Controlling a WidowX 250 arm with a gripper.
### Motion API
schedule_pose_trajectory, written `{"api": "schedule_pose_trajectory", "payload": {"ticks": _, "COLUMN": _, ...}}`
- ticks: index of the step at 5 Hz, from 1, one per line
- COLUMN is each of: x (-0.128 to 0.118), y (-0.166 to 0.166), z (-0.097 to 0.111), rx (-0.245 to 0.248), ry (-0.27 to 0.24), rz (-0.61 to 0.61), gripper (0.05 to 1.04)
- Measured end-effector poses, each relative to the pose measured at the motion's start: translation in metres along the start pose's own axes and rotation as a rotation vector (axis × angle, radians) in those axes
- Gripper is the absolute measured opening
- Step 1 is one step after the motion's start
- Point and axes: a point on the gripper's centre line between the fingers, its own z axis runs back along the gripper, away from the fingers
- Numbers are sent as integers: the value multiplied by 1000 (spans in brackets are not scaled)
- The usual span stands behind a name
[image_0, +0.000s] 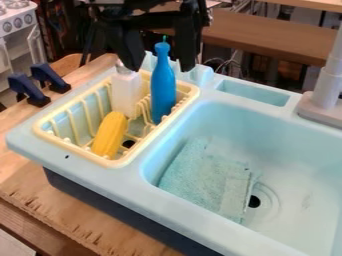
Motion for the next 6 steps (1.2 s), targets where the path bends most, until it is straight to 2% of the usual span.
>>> {"api": "schedule_pose_trajectory", "payload": {"ticks": 1, "x": -2, "y": 0, "z": -7, "rx": 8, "ry": 25, "rz": -1, "gripper": 1006}}
{"api": "schedule_pose_trajectory", "payload": {"ticks": 2, "x": -8, "y": -25, "z": -48, "rx": 32, "ry": 125, "rz": -84, "gripper": 1006}}
{"api": "schedule_pose_trajectory", "payload": {"ticks": 3, "x": -3, "y": -55, "z": -75, "rx": 22, "ry": 167, "rz": -183, "gripper": 1006}}
{"api": "schedule_pose_trajectory", "payload": {"ticks": 4, "x": -1, "y": -71, "z": -95, "rx": 27, "ry": 210, "rz": -234, "gripper": 1006}}
{"api": "schedule_pose_trajectory", "payload": {"ticks": 5, "x": -7, "y": -79, "z": -109, "rx": 20, "ry": 252, "rz": -260, "gripper": 1006}}
{"api": "schedule_pose_trajectory", "payload": {"ticks": 6, "x": -21, "y": -80, "z": -126, "rx": -25, "ry": 253, "rz": -343, "gripper": 1006}}
